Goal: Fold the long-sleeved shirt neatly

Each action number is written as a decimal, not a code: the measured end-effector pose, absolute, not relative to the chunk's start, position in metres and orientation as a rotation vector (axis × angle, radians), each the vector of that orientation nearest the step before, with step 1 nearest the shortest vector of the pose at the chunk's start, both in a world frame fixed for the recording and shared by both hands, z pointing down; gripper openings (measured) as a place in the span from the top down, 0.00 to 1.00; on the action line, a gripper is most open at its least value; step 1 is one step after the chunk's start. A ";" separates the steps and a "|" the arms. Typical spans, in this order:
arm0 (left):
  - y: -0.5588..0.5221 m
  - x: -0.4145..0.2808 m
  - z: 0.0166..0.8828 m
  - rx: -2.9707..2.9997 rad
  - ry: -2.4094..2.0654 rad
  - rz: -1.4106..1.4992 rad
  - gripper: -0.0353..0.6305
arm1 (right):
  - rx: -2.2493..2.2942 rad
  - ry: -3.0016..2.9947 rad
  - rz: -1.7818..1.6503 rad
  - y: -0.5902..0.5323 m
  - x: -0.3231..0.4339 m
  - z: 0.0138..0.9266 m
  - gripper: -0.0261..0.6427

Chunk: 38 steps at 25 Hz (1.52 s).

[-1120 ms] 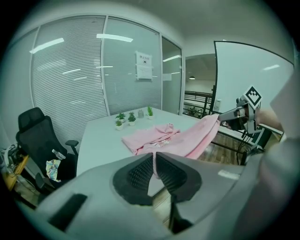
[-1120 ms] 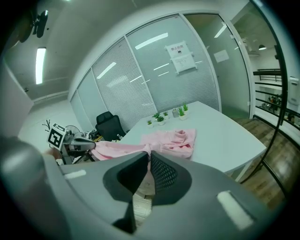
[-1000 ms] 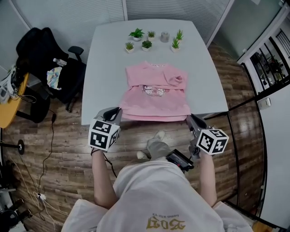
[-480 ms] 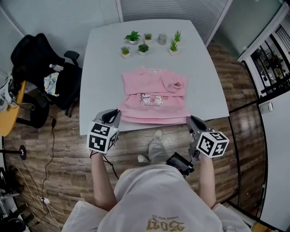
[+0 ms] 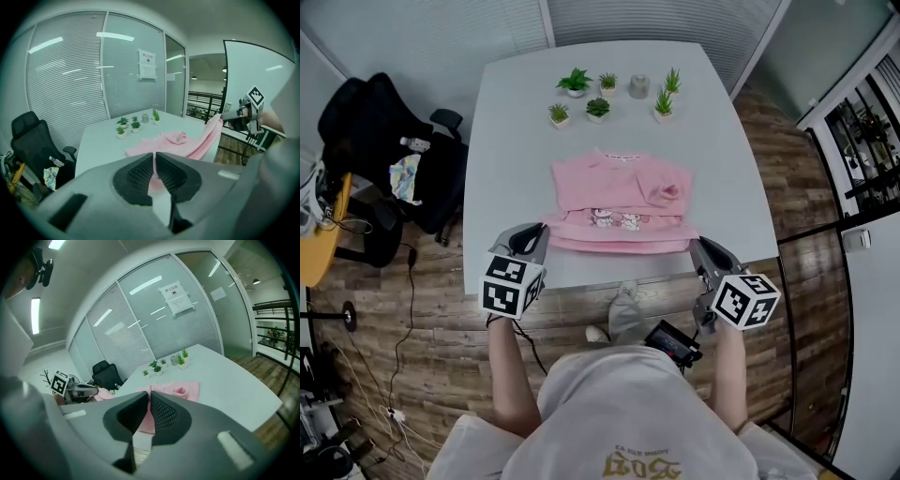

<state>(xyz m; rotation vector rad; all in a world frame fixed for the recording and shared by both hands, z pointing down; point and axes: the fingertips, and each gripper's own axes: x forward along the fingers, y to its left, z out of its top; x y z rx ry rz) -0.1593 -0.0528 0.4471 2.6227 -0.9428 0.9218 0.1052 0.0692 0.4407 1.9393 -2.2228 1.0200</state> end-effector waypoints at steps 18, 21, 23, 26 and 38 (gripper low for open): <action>-0.145 -0.124 0.457 2.588 -0.941 0.970 0.90 | 1.957 -2.278 1.015 -0.030 0.145 0.430 0.92; -0.161 -0.116 0.462 2.573 -0.942 0.984 0.91 | 1.943 -2.277 1.027 -0.047 0.153 0.435 0.92; -0.171 -0.110 0.466 2.560 -0.942 0.987 0.90 | 1.931 -2.273 1.035 -0.058 0.160 0.440 0.92; -0.185 -0.103 0.475 2.529 -0.944 0.980 0.91 | 1.910 -2.264 1.047 -0.072 0.171 0.449 0.92; -0.234 -0.081 0.526 2.395 -0.976 1.047 0.91 | 1.775 -2.267 1.127 -0.139 0.190 0.494 0.92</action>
